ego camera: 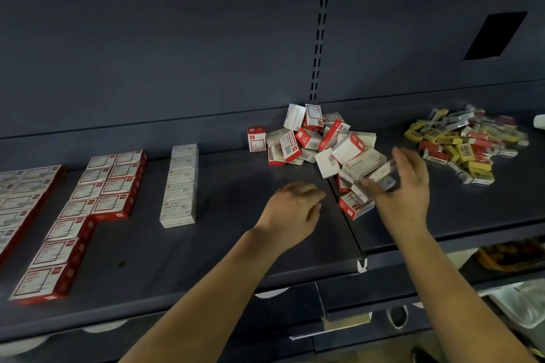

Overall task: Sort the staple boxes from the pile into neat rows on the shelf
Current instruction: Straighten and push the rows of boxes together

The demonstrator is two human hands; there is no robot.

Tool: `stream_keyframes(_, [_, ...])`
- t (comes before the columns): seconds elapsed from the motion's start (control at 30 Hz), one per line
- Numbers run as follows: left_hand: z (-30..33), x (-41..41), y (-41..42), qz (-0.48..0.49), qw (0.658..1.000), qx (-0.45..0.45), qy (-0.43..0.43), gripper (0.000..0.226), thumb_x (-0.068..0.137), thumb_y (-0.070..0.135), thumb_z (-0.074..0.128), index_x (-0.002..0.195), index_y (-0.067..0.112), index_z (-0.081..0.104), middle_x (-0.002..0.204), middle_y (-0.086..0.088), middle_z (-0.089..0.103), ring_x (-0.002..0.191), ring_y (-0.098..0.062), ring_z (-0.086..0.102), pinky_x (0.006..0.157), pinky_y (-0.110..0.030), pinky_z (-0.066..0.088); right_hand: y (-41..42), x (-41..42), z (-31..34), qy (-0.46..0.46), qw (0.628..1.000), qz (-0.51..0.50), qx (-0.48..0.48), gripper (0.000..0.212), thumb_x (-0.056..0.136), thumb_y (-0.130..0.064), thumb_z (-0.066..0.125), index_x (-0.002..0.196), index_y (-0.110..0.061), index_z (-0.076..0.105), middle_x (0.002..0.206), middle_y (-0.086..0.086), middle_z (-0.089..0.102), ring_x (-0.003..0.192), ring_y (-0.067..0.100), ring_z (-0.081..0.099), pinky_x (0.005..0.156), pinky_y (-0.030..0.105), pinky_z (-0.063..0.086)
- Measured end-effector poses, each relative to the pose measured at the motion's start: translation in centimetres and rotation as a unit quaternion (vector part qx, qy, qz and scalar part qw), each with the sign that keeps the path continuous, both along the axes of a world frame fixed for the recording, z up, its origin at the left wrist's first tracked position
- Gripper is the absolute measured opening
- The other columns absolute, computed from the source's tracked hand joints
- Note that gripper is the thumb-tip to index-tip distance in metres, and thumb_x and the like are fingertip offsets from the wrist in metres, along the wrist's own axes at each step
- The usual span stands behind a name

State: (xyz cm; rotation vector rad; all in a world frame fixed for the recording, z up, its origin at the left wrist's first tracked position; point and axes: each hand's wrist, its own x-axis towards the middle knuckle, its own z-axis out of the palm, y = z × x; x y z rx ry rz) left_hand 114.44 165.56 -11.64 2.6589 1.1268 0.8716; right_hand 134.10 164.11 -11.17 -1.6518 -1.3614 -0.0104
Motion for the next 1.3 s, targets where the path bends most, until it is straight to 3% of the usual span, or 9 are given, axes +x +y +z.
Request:
stream_keyframes(0.2, [0.9, -1.3, -2.5, 0.05, 0.97, -0.175, -0.162, 0.022, 0.091, 0.011, 0.057, 0.111, 0.011, 0.068, 0.106, -0.001, 0.068, 0.099, -0.009, 0.062, 0.086, -0.023, 0.05, -2.6, -4.0, 1.2, 0.084, 0.99, 0.097, 0.064, 0.075, 0.063, -0.019, 0.082, 0.129, -0.005, 0.048, 0.129, 0.012, 0.045, 0.118, 0.02, 0.045, 0.092, 0.013, 0.037])
stream_keyframes(0.27, [2.0, -1.6, -3.5, 0.071, 0.899, -0.309, -0.301, 0.018, 0.093, 0.01, 0.055, 0.103, 0.015, 0.069, 0.097, 0.001, 0.07, 0.093, -0.006, 0.065, 0.084, -0.021, 0.05, -3.9, -5.8, 1.7, 0.168, 0.971, 0.157, 0.057, 0.074, 0.064, -0.015, 0.081, 0.129, -0.013, 0.045, 0.128, 0.004, 0.046, 0.115, 0.005, 0.046, 0.09, 0.009, 0.039])
stream_keyframes(0.37, [3.4, -2.2, -4.3, 0.071, 0.764, -0.464, -0.443, 0.015, 0.093, 0.018, 0.053, 0.101, 0.017, 0.066, 0.095, -0.007, 0.07, 0.094, -0.019, 0.066, 0.089, -0.035, 0.051, -5.4, -8.3, 2.5, 0.342, 0.904, 0.257, 0.016, 0.072, 0.064, 0.009, 0.075, 0.127, -0.013, 0.047, 0.122, -0.001, 0.055, 0.107, -0.005, 0.054, 0.081, 0.008, 0.044])
stream_keyframes(0.47, [3.6, -3.0, -4.5, 0.071, 0.722, -0.496, -0.476, 0.03, 0.083, 0.03, 0.058, 0.107, 0.012, 0.064, 0.105, -0.017, 0.067, 0.102, -0.031, 0.063, 0.093, -0.043, 0.05, -5.8, -9.5, 2.2, 0.481, 0.814, 0.324, -0.011, 0.072, 0.057, 0.003, 0.075, 0.123, -0.016, 0.053, 0.106, -0.015, 0.067, 0.103, 0.001, 0.06, 0.075, 0.015, 0.05])
stream_keyframes(0.6, [3.7, -3.7, -4.8, 0.043, 0.684, -0.521, -0.509, 0.034, 0.083, 0.02, 0.058, 0.112, 0.003, 0.061, 0.102, -0.017, 0.068, 0.096, -0.028, 0.065, 0.09, -0.041, 0.052, -5.5, -9.4, 1.9, 0.588, 0.71, 0.385, -0.046, 0.082, 0.039, -0.026, 0.093, 0.116, -0.022, 0.063, 0.116, 0.0, 0.066, 0.112, 0.018, 0.06, 0.075, 0.027, 0.054])
stream_keyframes(0.83, [4.2, -4.2, -5.1, 0.04, 0.6, -0.516, -0.61, 0.038, 0.068, 0.009, 0.066, 0.105, -0.002, 0.063, 0.099, -0.017, 0.069, 0.089, -0.024, 0.069, 0.08, -0.033, 0.057, -5.2, -9.2, 1.8, 0.629, 0.663, 0.396, -0.094, 0.075, 0.035, -0.028, 0.094, 0.105, -0.019, 0.07, 0.105, 0.008, 0.07, 0.101, 0.021, 0.066, 0.075, 0.026, 0.056])
stream_keyframes(1.0, [4.0, -4.7, -5.6, 0.053, 0.583, -0.458, -0.669, 0.033, 0.063, 0.002, 0.066, 0.095, 0.005, 0.061, 0.09, -0.009, 0.072, 0.089, -0.021, 0.069, 0.075, -0.03, 0.058, -5.0, -9.9, 1.7, 0.648, 0.656, 0.376, -0.089, 0.06, 0.043, -0.025, 0.091, 0.099, -0.014, 0.072, 0.103, 0.012, 0.07, 0.102, 0.023, 0.065, 0.073, 0.025, 0.055])
stream_keyframes(1.13, [3.8, -5.1, -6.1, 0.061, 0.592, -0.428, -0.68, 0.033, 0.062, 0.001, 0.066, 0.093, 0.008, 0.061, 0.088, -0.007, 0.072, 0.088, -0.02, 0.069, 0.076, -0.029, 0.057, -4.7, -10.6, 2.1, 0.646, 0.672, 0.355, -0.076, 0.034, 0.056, -0.014, 0.071, 0.09, -0.016, 0.075, 0.094, 0.009, 0.073, 0.093, 0.019, 0.068, 0.07, 0.023, 0.055])
stream_keyframes(1.3, [3.7, -5.5, -6.4, 0.067, 0.598, -0.414, -0.683, 0.033, 0.064, 0.001, 0.066, 0.096, 0.006, 0.061, 0.091, -0.01, 0.071, 0.089, -0.021, 0.069, 0.08, -0.031, 0.057, -4.4, -11.0, 2.2, 0.634, 0.678, 0.362, -0.08, 0.031, 0.054, -0.012, 0.069, 0.084, -0.017, 0.076, 0.09, 0.008, 0.073, 0.088, 0.017, 0.069, 0.067, 0.021, 0.054])
